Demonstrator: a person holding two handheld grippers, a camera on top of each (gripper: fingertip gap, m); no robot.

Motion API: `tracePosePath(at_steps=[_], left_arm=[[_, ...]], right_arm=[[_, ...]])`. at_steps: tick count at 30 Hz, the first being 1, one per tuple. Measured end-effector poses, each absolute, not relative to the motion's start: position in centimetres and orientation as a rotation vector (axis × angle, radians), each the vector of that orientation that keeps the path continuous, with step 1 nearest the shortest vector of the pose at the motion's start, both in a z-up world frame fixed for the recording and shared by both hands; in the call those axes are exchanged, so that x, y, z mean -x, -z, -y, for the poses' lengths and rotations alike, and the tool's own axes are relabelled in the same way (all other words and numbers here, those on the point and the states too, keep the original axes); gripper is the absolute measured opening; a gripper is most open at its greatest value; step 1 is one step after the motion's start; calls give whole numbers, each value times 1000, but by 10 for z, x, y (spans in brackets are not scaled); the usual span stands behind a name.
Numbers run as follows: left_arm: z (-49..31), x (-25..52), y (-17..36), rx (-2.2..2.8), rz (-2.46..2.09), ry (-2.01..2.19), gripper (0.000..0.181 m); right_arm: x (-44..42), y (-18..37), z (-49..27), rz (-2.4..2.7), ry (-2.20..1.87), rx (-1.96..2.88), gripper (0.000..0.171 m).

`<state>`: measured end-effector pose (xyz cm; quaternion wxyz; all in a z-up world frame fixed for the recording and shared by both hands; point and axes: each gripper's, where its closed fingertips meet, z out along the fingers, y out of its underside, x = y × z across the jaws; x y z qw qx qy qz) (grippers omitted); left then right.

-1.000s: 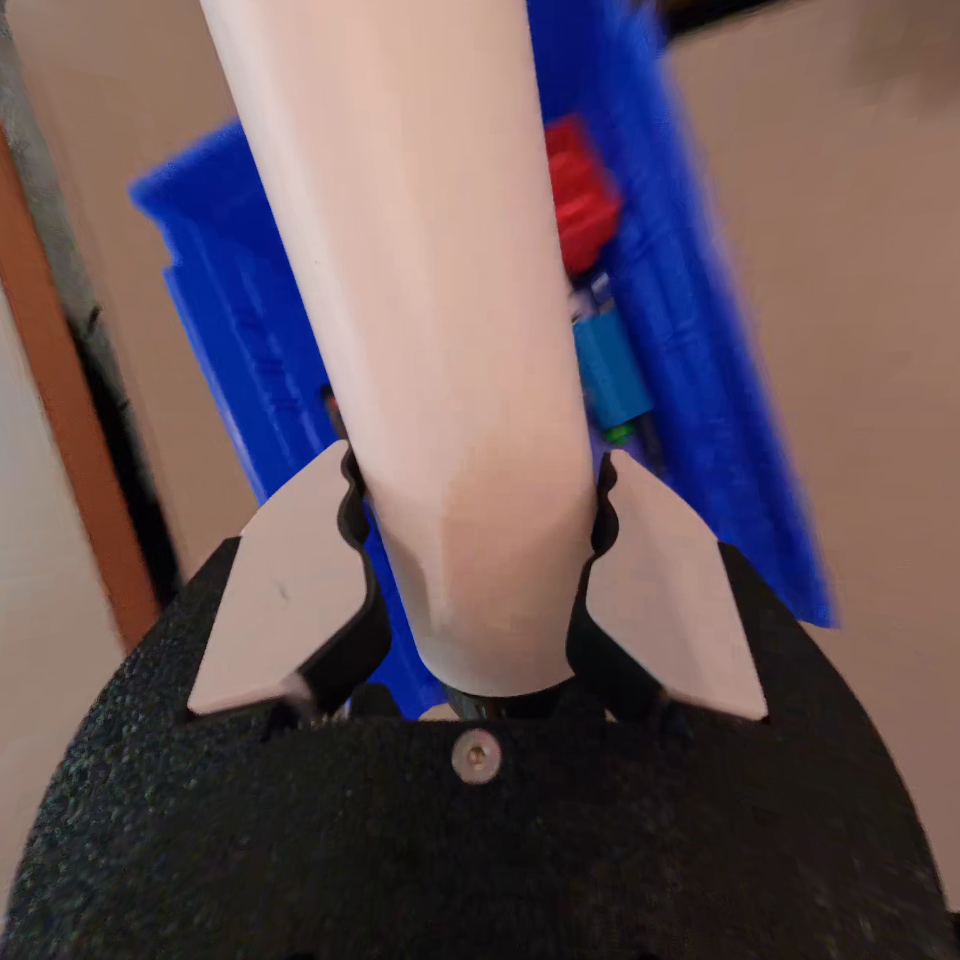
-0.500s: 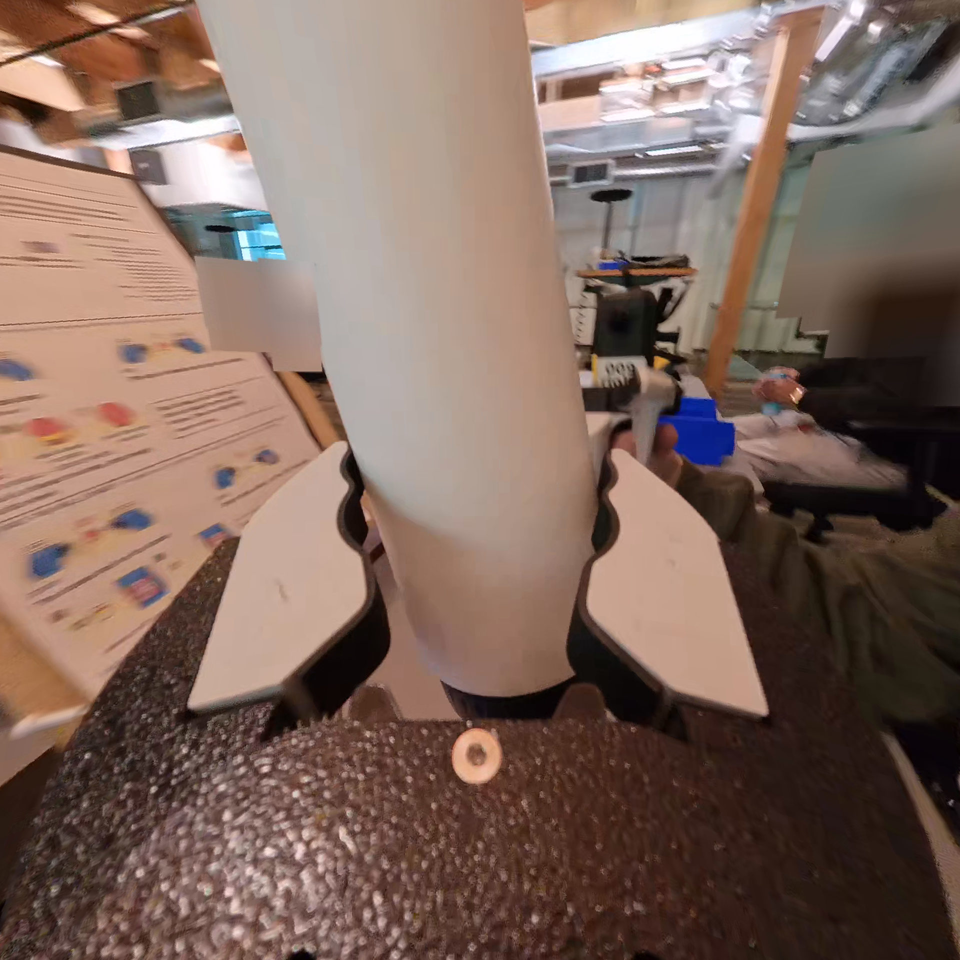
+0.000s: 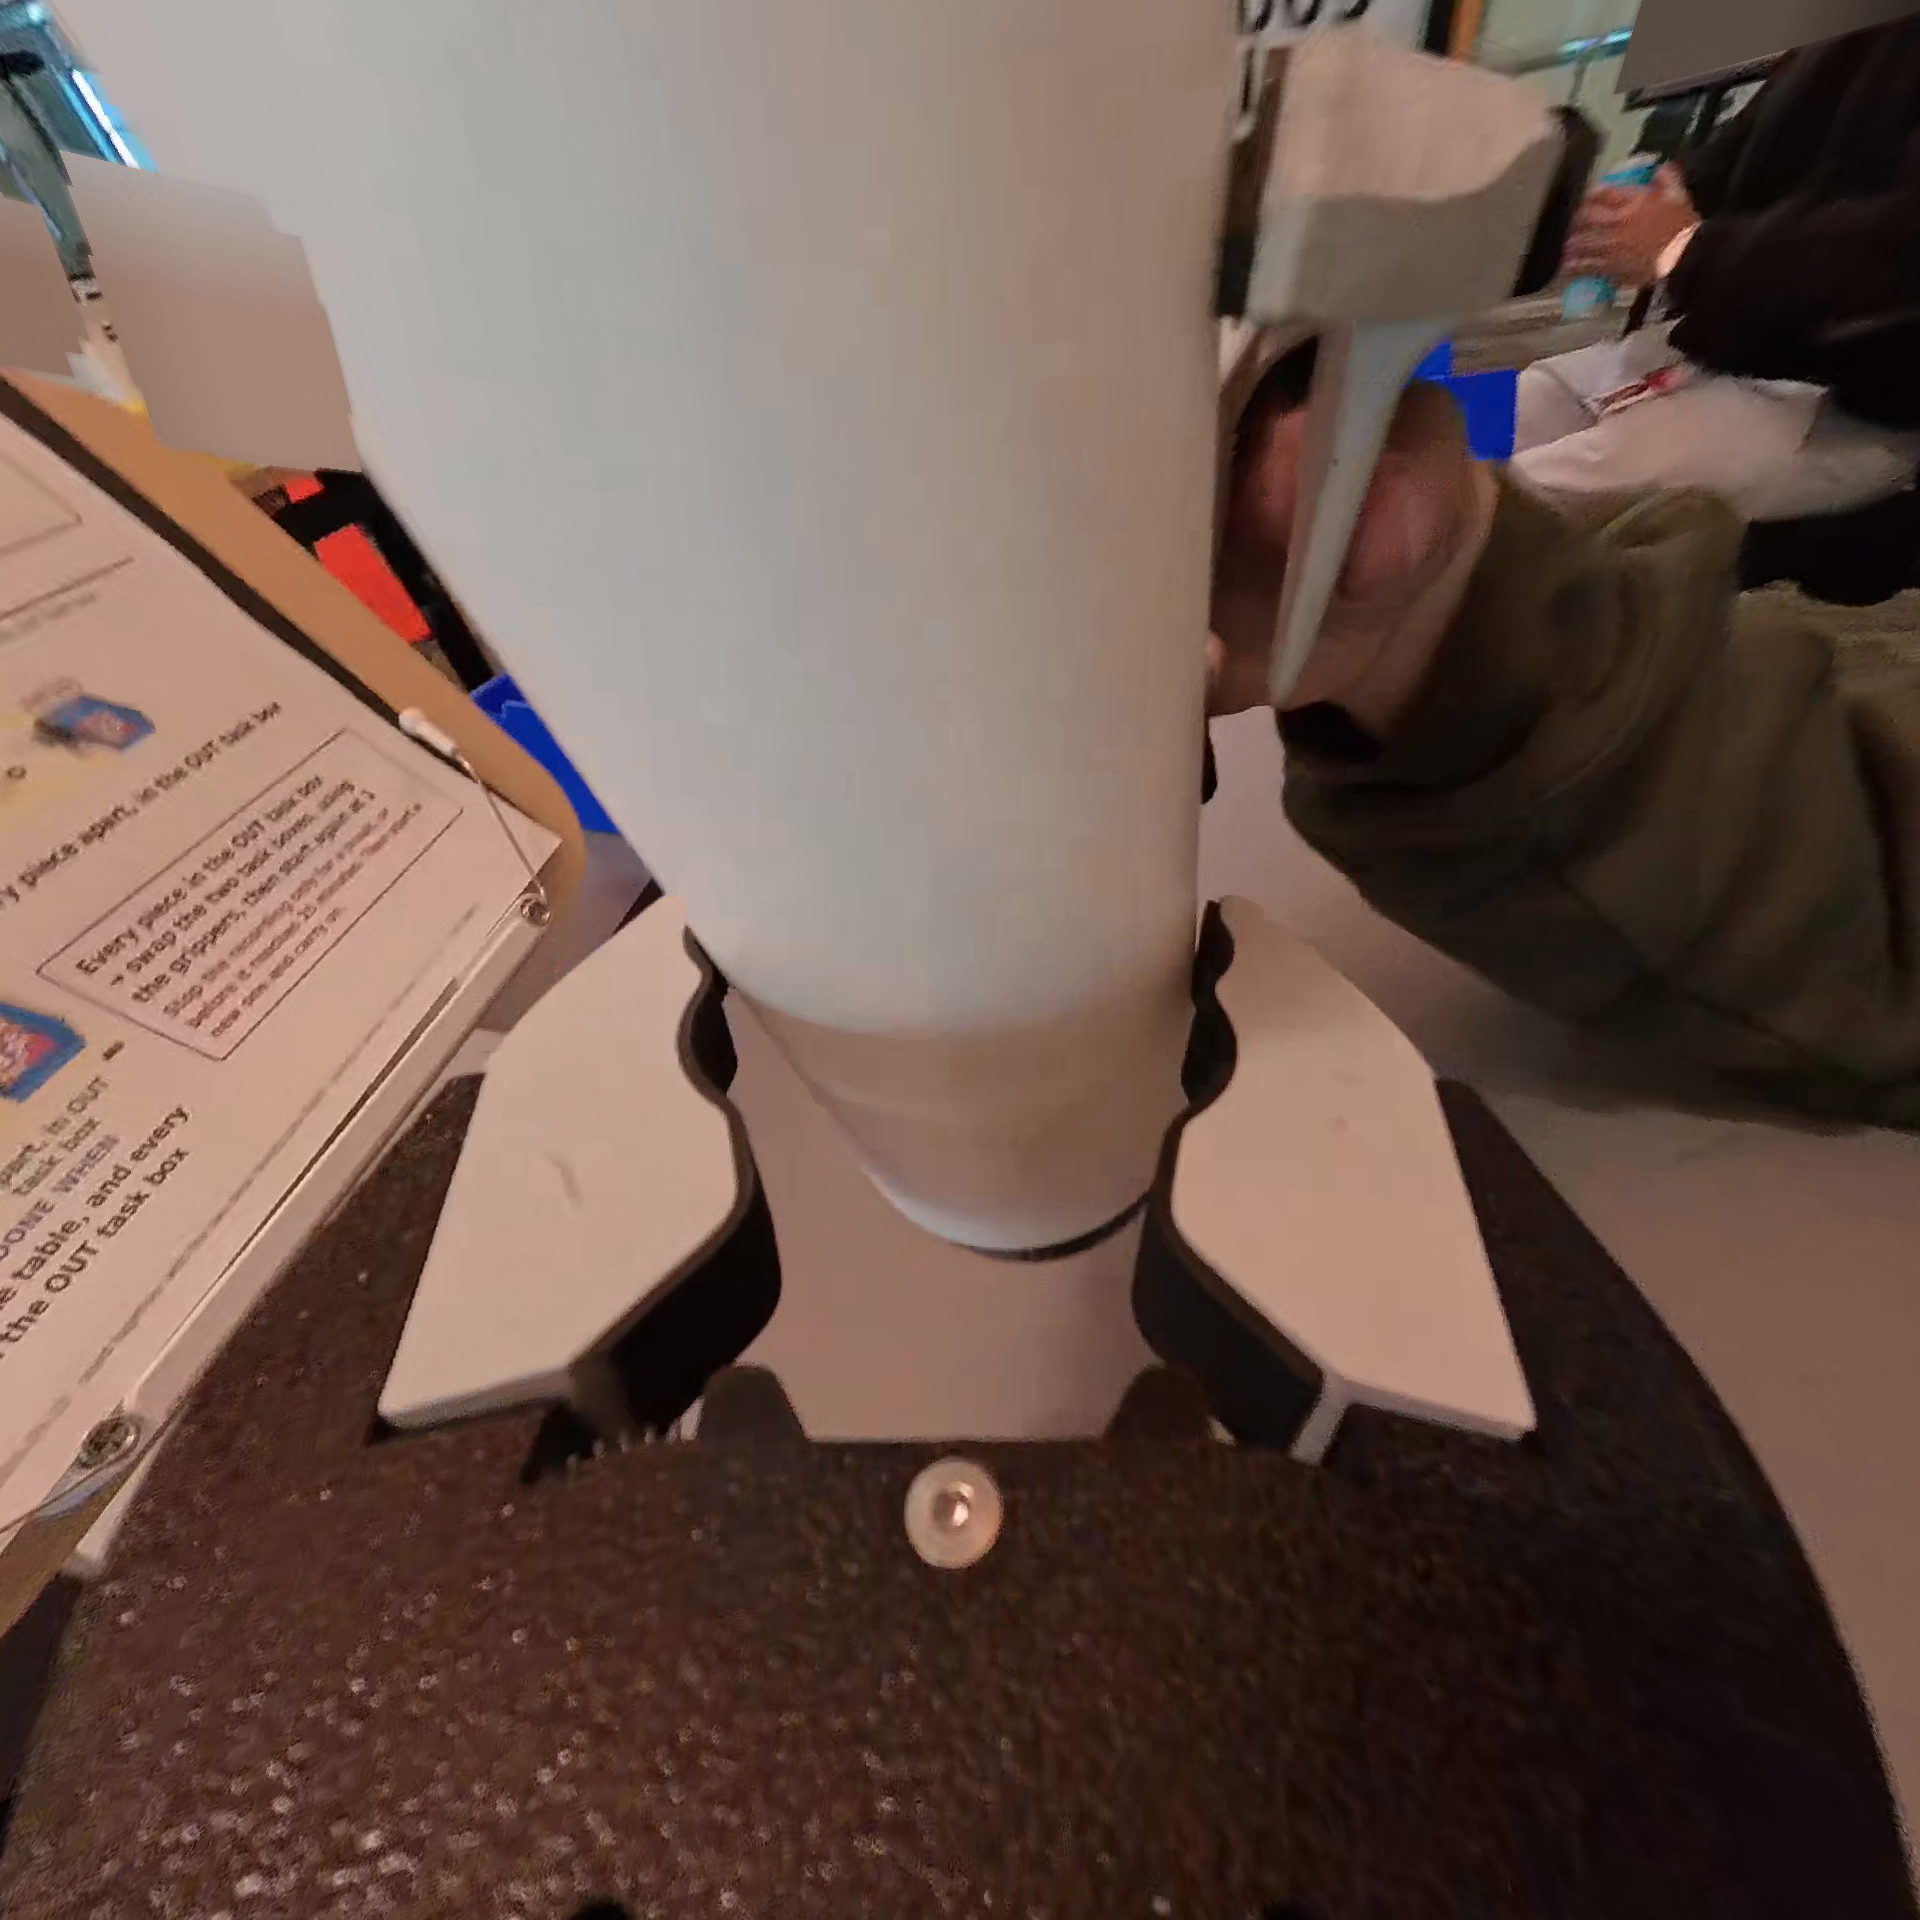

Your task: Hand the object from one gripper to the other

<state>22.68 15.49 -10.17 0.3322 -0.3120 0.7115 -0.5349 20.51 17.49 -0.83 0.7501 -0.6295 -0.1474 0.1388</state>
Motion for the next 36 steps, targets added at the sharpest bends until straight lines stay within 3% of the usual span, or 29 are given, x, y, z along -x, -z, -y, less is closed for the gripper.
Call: tracePosePath(at_steps=[10, 17, 27, 29, 32, 36], left_arm=[[-178, -253, 69, 1042, -1445, 1060, 109], [-159, -283, 86, 1035, -1322, 726, 107], [-196, -284, 100, 979, -1225, 431, 97], [-197, -283, 99, 1000, -1246, 556, 95], [-185, -277, 84, 981, -1288, 905, 93], [-150, -254, 72, 870, -1474, 1494, 92]], right_arm=[[-276, -23, -156, -32, 117, 1239, 73], [-293, -28, -145, -196, 103, 1160, 73], [-280, -19, -157, -194, 3, 1229, 73], [-271, -20, -158, -95, 20, 1268, 74], [-265, -16, -155, -10, -48, 1348, 109], [-255, -22, -139, 60, -406, 1270, 111]])
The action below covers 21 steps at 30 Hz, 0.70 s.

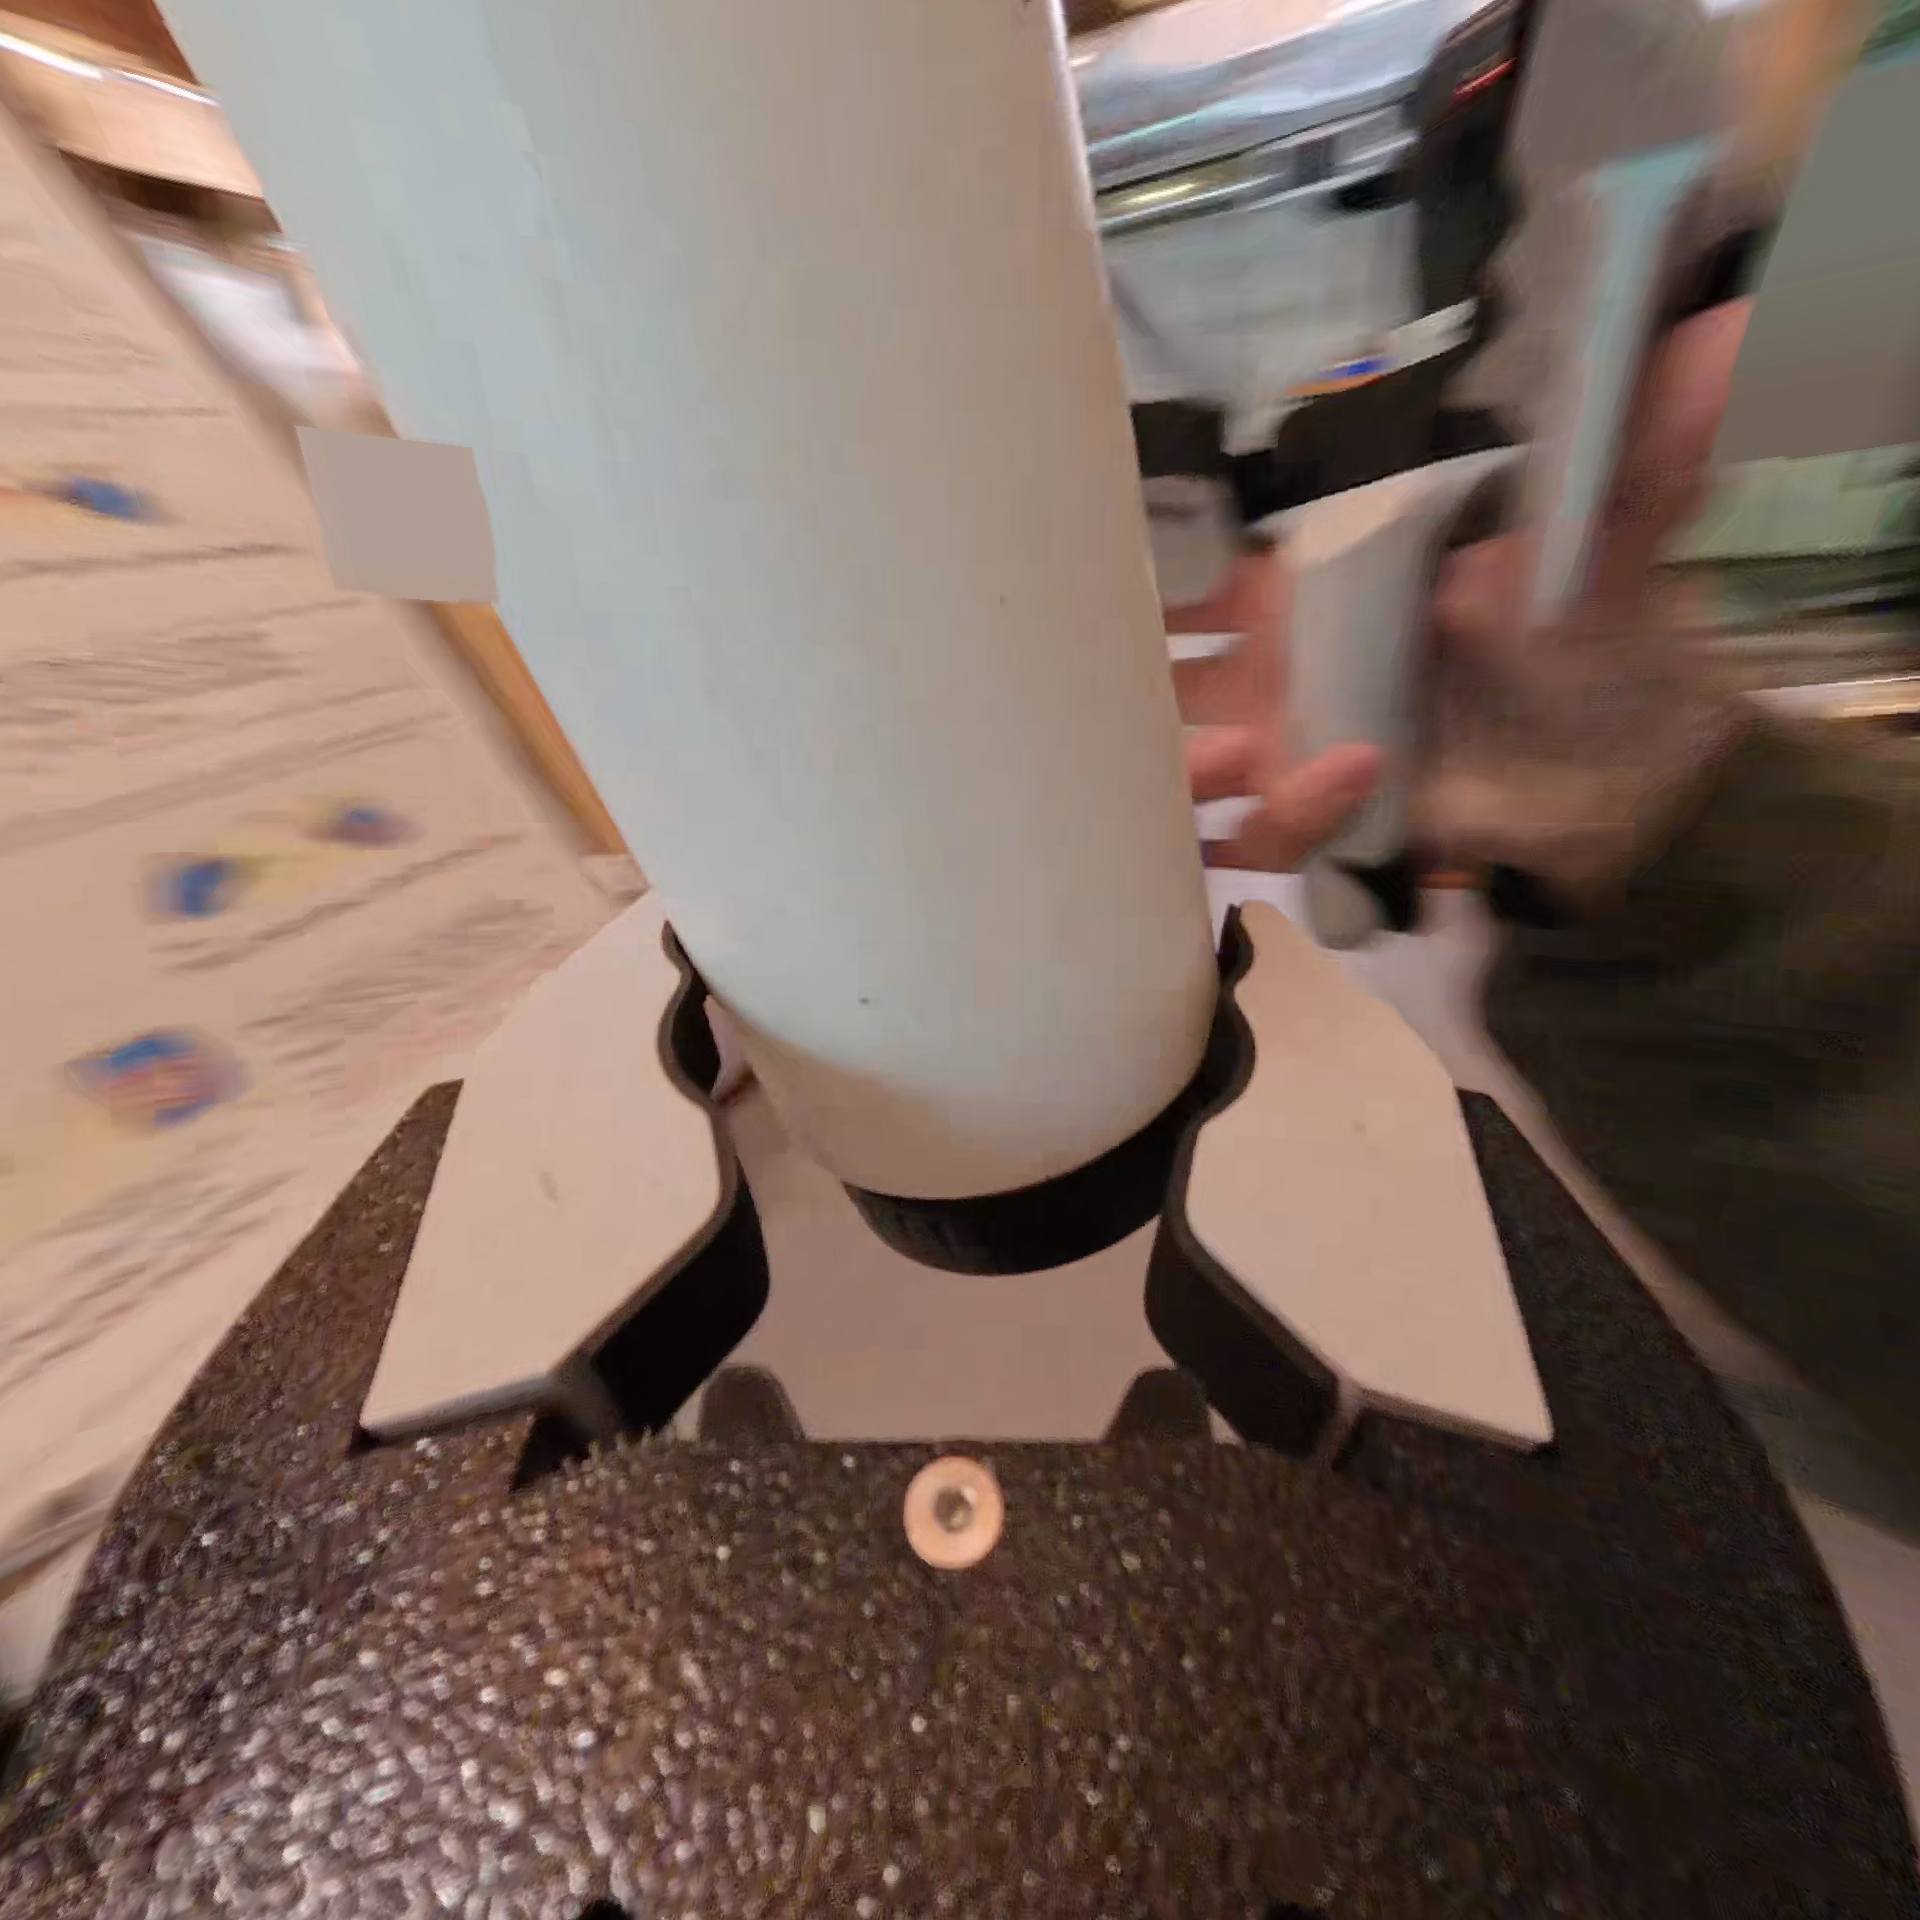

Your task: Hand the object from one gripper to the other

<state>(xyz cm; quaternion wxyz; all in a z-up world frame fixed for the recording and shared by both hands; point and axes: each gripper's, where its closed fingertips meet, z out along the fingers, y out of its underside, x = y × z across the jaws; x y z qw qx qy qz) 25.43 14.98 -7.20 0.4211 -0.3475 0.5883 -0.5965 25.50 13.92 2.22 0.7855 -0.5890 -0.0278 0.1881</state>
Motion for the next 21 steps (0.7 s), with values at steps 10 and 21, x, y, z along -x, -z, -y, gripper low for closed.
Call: tracePosePath(at_steps=[10, 21], left_arm=[[-102, -187, 108, 513, -2018, 1976, 93], [-115, -213, 116, 663, -1960, 1705, 85]], right_arm=[[-201, -6, -130, 310, -800, 1321, 102], [-207, 0, -160, 270, -614, 1347, 86]])
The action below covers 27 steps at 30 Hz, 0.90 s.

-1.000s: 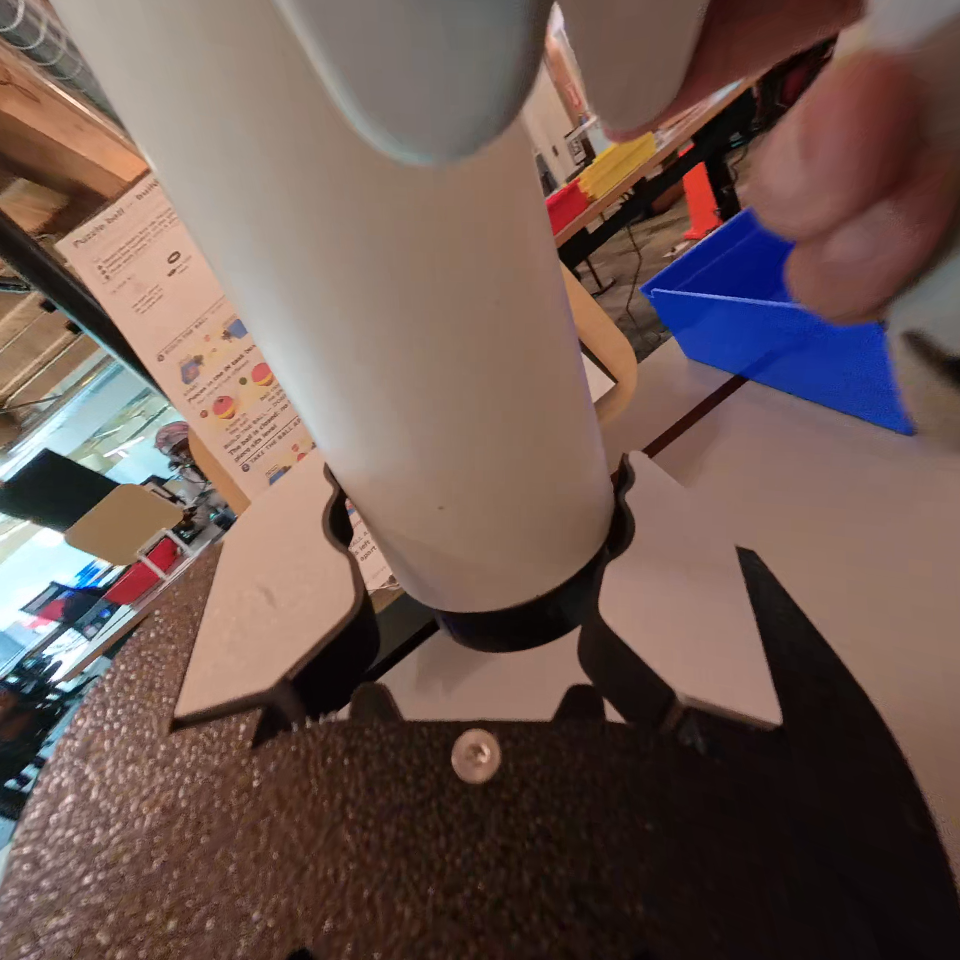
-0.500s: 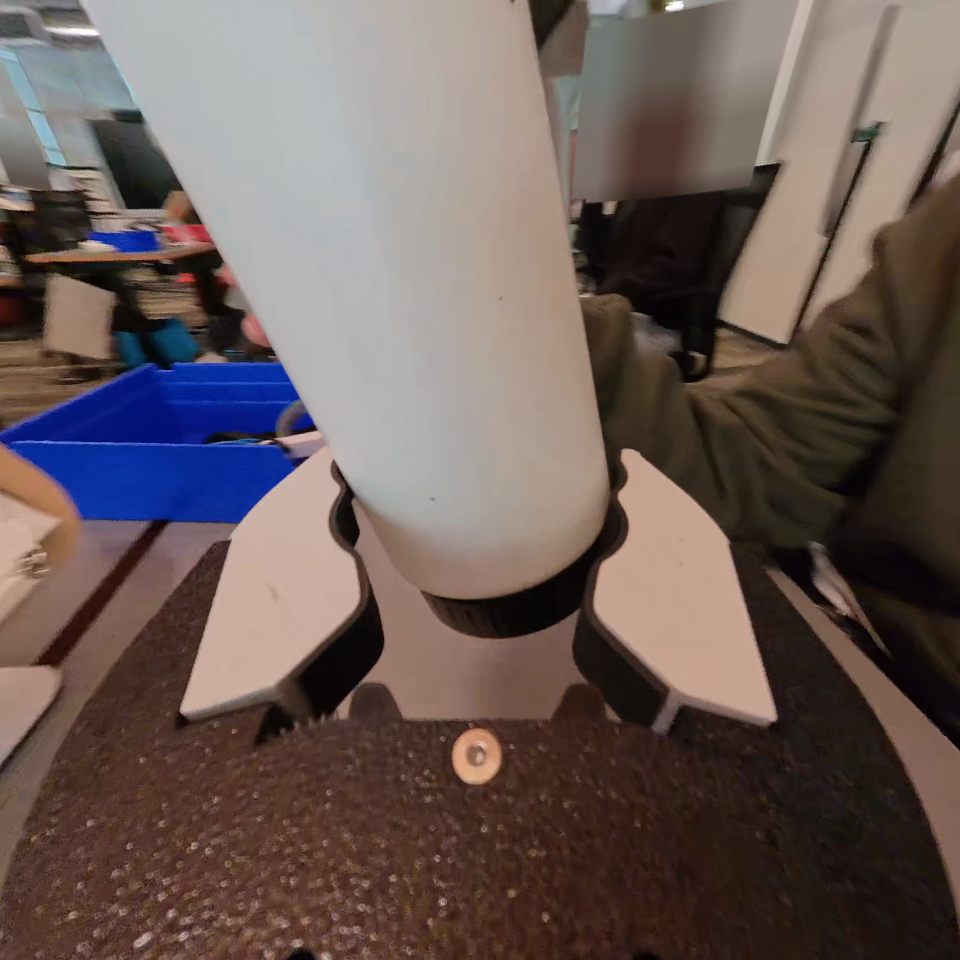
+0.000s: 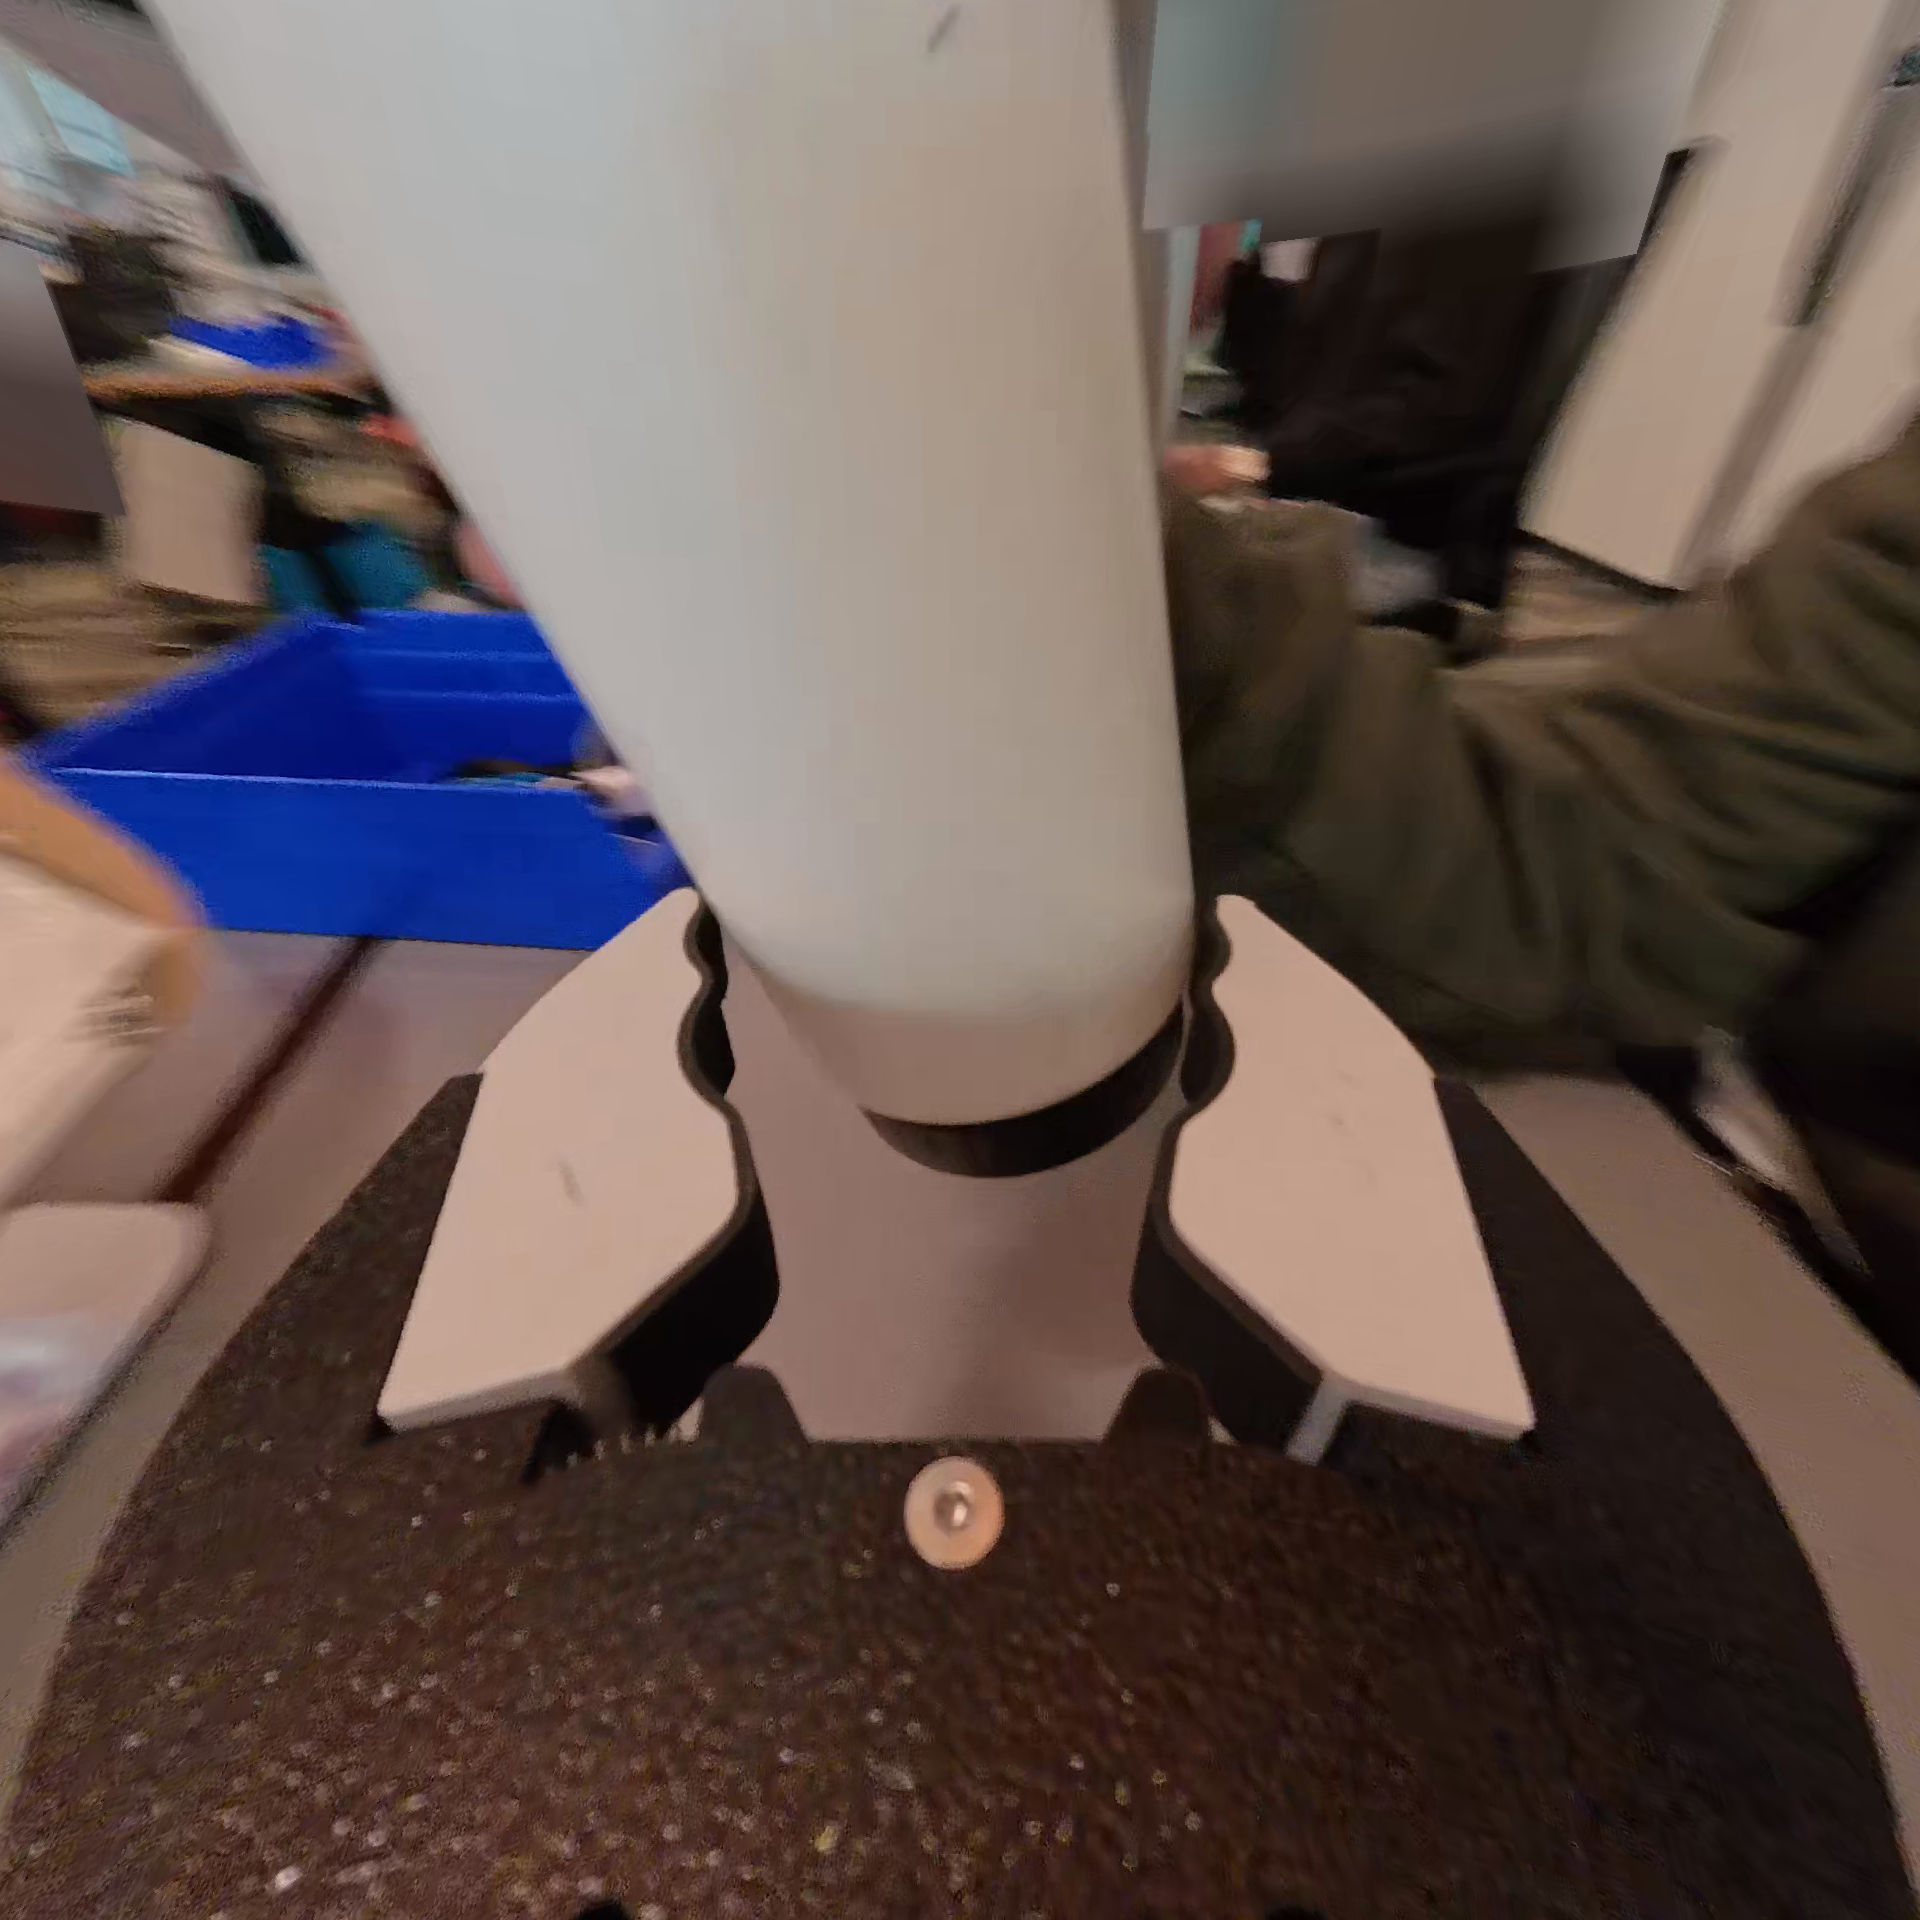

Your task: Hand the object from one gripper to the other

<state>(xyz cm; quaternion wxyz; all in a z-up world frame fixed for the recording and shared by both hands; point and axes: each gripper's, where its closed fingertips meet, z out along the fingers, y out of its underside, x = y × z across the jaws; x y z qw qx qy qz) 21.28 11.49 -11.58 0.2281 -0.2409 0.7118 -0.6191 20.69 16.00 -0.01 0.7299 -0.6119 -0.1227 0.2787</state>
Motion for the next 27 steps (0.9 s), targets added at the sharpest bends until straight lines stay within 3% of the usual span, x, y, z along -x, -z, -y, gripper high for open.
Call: tracePosePath(at_steps=[6, 15, 19, 25, 27], left_arm=[[-156, -253, 93, 909, -1651, 1244, 100], [-129, -289, 104, 892, -1554, 784, 108], [-145, -291, 95, 882, -1382, 622, 96], [-158, -289, 96, 862, -1408, 621, 92], [-156, -284, 93, 861, -1454, 754, 92]], right_arm=[[-280, -9, -154, -13, -38, 1369, 87], [-296, -12, -152, -185, 80, 1324, 87], [-294, -15, -148, -217, 30, 1305, 87], [-288, -14, -150, -147, 9, 1318, 86], [-277, -16, -148, -18, -16, 1341, 99]])
